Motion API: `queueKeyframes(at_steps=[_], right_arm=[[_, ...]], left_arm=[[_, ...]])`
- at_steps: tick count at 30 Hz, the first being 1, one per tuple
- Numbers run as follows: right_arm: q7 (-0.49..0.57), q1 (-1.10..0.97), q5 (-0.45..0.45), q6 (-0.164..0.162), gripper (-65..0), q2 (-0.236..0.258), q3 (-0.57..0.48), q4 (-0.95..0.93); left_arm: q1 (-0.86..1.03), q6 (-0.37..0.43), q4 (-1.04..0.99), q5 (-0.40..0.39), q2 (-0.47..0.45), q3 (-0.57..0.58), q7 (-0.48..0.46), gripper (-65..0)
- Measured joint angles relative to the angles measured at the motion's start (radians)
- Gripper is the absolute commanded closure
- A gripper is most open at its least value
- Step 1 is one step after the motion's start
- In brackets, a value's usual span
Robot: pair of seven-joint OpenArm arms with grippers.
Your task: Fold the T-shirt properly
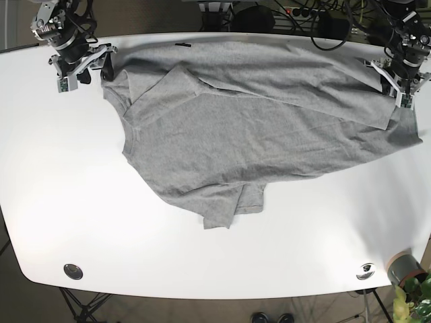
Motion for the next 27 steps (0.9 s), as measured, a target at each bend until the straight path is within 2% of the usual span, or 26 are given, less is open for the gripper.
queueKeyframes(at_steps=[9,14,17,21,27], right_arm=[[-0.002,0.102,-0.006,0.001,-36.6,0.011,-0.007,0.014],[-0.002,0.175,-0.085,-0.007,-44.5,0.016,-0.099,-0.008],[-0.003,0.207,-0.113,0.009,-46.9,0.003,-0.154,-0.023],[0.003,0.218,-0.141,-0.008,-46.6,0.007,-0.184,-0.024],[-0.002,0.212,-0.149,0.000,-46.6,0.007,-0.225,-0.027]], left_arm=[[-0.080,0.004,-0.034,0.066,-0.008,-0.004,0.007,-15.7],[-0.150,0.005,-0.127,0.163,-0.008,-0.003,0.005,-15.7],[-0.181,0.003,-0.163,0.169,-0.021,-0.003,0.011,-15.7],[-0.214,0.004,-0.175,0.162,-0.033,-0.004,0.002,-15.8],[-0.256,0.004,-0.233,0.156,-0.028,0.003,0.005,-16.0]])
